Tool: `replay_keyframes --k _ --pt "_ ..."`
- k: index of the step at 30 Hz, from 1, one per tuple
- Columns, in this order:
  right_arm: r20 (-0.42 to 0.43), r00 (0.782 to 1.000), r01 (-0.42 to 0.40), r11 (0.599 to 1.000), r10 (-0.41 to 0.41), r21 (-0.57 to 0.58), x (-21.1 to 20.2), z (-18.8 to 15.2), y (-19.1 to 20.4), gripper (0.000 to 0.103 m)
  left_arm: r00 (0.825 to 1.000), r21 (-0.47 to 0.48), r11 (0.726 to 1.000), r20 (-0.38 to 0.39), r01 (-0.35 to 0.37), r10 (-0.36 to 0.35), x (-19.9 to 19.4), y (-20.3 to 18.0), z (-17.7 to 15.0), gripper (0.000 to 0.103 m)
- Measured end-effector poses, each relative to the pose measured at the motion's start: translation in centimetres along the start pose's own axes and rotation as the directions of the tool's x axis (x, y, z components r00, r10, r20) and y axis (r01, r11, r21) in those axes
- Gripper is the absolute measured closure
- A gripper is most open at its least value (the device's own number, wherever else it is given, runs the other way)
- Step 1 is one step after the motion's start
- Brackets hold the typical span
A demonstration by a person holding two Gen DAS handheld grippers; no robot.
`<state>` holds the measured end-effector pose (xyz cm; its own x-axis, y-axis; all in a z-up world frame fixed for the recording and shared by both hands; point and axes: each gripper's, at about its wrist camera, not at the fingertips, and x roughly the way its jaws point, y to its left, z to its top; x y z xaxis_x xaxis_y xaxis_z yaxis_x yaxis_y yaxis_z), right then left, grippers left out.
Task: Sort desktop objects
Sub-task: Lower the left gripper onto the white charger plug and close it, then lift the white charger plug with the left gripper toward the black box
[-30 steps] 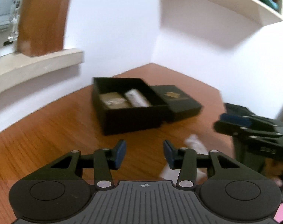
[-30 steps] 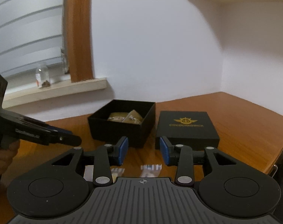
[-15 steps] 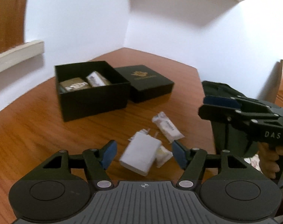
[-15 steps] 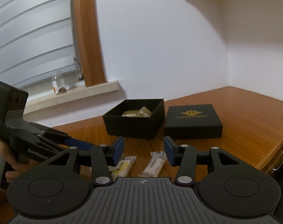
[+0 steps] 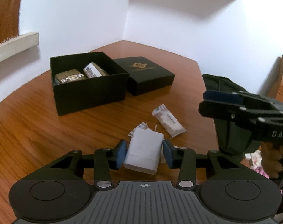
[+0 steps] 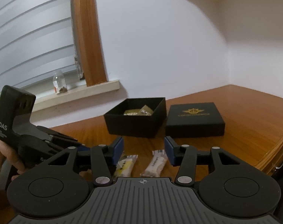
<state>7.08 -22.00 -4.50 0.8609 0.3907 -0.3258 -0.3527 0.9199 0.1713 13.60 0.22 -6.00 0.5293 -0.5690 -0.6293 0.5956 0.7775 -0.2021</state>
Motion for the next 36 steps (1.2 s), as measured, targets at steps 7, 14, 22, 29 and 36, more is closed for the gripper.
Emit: replay_keyframes --k 7,14,22,29,36 --pt "-0.029 1.0 -0.01 1.0 0.01 0.019 0.5 -0.6 0.0 0.054 0.998 -0.006 0.998 0.006 -0.055 0.055 -0.3 0.1 0.0 0.058" --pt "-0.077 0.997 -0.026 1.0 0.028 0.016 1.4 -1.4 0.5 0.048 0.995 -0.023 0.995 0.032 -0.096 0.096 -1.1 0.4 0.4 0.061" --pt "-0.075 0.996 -0.042 0.999 0.043 0.014 1.8 -1.3 0.9 0.048 0.991 -0.034 0.993 0.073 -0.113 0.115 -2.3 0.6 1.5 0.061" --pt "-0.069 0.996 -0.064 0.998 0.064 0.0 3.0 -0.4 1.0 0.048 0.982 -0.03 0.988 0.117 -0.148 0.151 -2.9 1.0 3.5 0.061" --pt "-0.071 0.995 -0.065 0.998 0.065 -0.007 4.5 0.3 1.2 0.034 0.966 -0.042 0.977 0.149 -0.207 0.211 -2.1 2.3 5.7 0.061"
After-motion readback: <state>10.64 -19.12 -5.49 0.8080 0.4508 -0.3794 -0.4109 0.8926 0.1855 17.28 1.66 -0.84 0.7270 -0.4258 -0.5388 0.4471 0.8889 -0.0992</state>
